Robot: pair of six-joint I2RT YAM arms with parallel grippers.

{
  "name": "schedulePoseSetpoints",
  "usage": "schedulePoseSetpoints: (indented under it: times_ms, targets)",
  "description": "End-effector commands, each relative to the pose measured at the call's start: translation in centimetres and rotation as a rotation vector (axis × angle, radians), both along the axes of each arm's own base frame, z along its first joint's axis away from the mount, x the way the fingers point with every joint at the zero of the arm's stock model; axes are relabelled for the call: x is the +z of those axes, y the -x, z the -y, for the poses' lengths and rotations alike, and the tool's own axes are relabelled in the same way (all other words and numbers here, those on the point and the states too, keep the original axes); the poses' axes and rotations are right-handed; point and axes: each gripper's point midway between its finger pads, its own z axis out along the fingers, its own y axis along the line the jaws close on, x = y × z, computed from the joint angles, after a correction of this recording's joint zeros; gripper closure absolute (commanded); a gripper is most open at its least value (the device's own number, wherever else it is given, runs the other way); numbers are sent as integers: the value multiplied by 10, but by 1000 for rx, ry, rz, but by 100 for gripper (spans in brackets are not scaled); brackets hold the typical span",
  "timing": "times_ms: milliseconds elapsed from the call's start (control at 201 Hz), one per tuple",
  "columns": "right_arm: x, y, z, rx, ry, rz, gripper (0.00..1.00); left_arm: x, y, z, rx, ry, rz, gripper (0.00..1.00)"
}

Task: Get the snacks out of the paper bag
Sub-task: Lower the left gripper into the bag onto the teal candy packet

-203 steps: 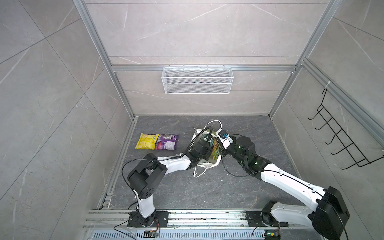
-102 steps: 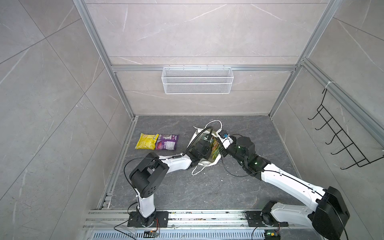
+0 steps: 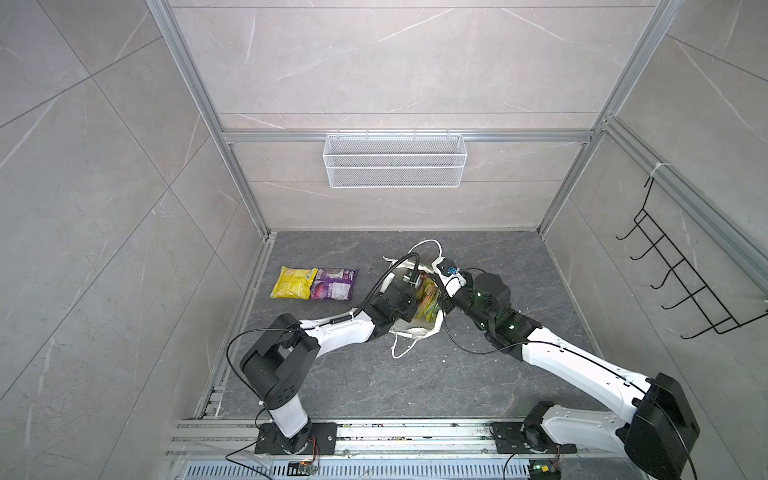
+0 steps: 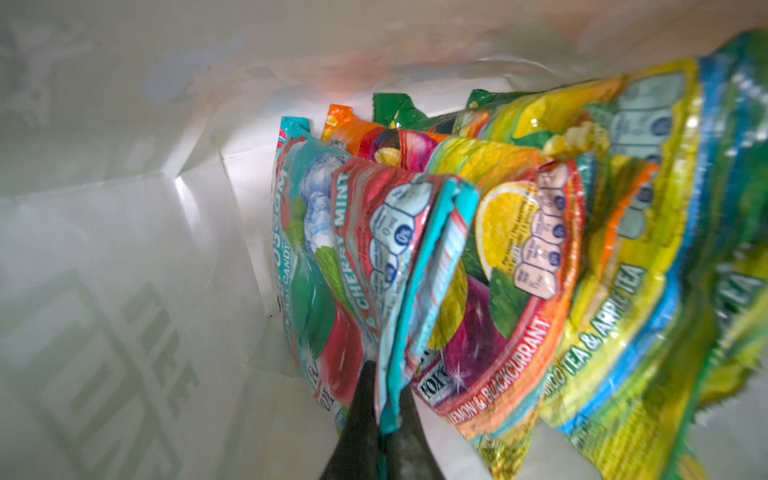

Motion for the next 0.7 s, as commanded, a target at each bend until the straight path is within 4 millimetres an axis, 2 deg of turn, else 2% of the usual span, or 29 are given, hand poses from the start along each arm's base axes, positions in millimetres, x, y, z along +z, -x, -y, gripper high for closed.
schedulePoseSetpoints:
  times_ms: [0, 294, 478, 697]
  targets:
    - [-1, -4, 3, -36, -11, -14, 100, 73, 2, 9, -24, 143, 139, 100]
    - [-5, -10, 2, -55, -16, -26, 100, 118, 29, 10, -109, 216, 205, 100]
    - [-4, -10, 2, -52, -23, -29, 100, 121, 34, 13, -137, 212, 223, 100]
    - [-2, -10, 8, -82, -22, -25, 100, 139, 42, 7, -155, 231, 262, 100]
